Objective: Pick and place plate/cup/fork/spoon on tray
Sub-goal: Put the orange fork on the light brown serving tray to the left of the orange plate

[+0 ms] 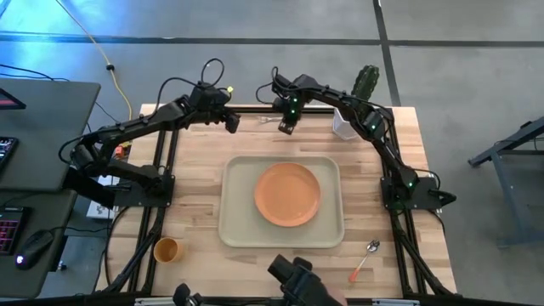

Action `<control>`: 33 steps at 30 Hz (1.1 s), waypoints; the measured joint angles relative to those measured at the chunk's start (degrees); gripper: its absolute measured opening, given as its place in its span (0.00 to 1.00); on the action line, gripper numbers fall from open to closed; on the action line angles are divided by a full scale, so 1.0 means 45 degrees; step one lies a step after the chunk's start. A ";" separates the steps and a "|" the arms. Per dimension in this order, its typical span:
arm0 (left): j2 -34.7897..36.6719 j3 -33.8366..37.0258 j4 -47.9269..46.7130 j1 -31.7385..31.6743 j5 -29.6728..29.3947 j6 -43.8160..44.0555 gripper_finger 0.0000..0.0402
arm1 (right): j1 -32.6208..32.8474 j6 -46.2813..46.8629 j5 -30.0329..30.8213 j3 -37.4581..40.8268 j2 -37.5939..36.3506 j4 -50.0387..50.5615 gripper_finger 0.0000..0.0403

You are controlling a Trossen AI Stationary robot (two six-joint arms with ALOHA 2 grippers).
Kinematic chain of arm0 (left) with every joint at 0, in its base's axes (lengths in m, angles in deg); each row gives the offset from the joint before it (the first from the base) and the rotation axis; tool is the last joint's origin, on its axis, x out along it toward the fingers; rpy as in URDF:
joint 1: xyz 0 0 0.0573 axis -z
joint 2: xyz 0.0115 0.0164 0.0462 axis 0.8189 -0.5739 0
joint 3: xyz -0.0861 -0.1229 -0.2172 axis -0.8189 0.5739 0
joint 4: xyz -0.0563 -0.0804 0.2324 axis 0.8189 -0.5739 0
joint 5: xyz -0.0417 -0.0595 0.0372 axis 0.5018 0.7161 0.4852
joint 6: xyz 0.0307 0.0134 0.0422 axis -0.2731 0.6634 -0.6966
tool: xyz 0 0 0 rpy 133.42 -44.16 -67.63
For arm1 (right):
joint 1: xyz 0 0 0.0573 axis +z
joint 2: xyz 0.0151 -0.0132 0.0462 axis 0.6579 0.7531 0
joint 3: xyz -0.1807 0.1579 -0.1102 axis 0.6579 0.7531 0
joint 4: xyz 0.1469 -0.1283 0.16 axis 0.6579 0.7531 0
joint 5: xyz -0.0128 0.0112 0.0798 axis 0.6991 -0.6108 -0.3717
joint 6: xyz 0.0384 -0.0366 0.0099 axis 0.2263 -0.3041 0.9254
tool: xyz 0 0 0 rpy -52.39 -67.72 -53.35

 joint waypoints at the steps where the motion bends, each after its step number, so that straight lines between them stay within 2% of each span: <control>1: 0.0000 0.0000 0.0034 -0.0070 -0.0006 0.0015 0.53 | 0.0004 0.0150 -0.0108 0.0000 -0.0019 0.0009 0.00; 5: -0.0005 0.0000 0.0030 -0.0397 -0.0012 0.0226 0.53 | 0.0015 0.0046 -0.0078 0.0005 -0.0009 -0.0675 0.00; 10: -0.0005 0.0000 0.0021 -0.0602 -0.0014 0.0226 0.53 | 0.0203 -0.2149 0.2278 0.0000 -0.0014 -0.2179 0.01; 13: -0.0005 0.0000 0.0035 -0.0601 -0.0012 0.0221 0.53 | 0.0207 -0.3505 0.2851 0.0000 0.0038 -0.2743 0.01; 20: -0.0010 -0.0005 -0.0032 -0.0601 -0.0012 0.0235 0.53 | -0.0340 -0.5131 0.2004 0.0000 0.0180 -0.2776 0.01; 28: -0.0010 -0.0005 0.0010 -0.0586 -0.0040 0.0561 0.53 | -0.0783 -0.5619 0.0491 0.0000 0.0180 -0.2483 0.01; 33: -0.0010 -0.0005 0.0079 -0.0586 -0.0085 0.0556 0.53 | -0.0580 -0.5691 0.1015 -0.0019 0.0398 -0.2565 0.08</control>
